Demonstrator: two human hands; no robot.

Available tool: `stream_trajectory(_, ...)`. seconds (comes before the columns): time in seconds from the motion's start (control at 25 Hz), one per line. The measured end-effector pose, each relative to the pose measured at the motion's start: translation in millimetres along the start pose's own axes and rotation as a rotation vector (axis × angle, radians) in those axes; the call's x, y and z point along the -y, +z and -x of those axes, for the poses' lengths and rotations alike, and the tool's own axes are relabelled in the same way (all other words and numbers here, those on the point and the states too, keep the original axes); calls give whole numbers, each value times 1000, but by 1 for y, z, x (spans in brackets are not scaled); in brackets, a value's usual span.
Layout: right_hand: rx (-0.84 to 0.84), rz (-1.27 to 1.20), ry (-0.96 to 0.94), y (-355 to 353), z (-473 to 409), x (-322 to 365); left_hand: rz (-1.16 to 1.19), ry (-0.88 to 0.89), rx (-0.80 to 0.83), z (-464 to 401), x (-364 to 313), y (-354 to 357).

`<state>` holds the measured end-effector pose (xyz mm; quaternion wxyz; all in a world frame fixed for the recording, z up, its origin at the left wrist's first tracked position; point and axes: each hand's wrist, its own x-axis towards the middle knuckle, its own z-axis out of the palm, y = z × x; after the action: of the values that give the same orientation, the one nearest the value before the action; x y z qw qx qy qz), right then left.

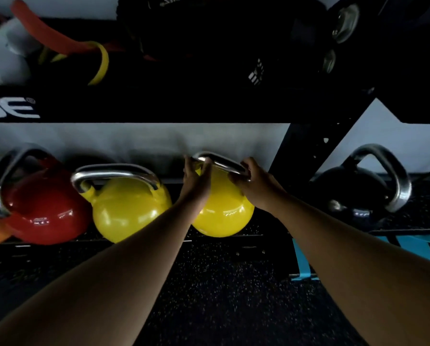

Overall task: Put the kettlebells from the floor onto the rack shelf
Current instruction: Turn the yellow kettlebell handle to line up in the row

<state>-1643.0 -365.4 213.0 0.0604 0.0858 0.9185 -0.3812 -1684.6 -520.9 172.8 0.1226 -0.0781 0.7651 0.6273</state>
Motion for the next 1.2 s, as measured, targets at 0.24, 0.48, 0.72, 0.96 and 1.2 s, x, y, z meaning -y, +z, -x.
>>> stream_trajectory(0.24, -235, -101, 42, 37, 25, -5, 42, -10, 142, -27, -15, 8)
stream_trajectory(0.48, -131, -490, 30, 24, 19, 0, 146, 23, 89, -37, -6, 32)
stream_trajectory(0.72, -101, -782, 58, 43, 14, 22, 248, 42, 206, -63, -3, 18)
stream_trajectory(0.96, -159, -808, 64, 59, 9, 27, 313, 24, 271, -70, -1, 14)
stream_trajectory(1.2, -221, -829, 102, 73, 3, 31, 316, 43, 276, -65, -10, 10)
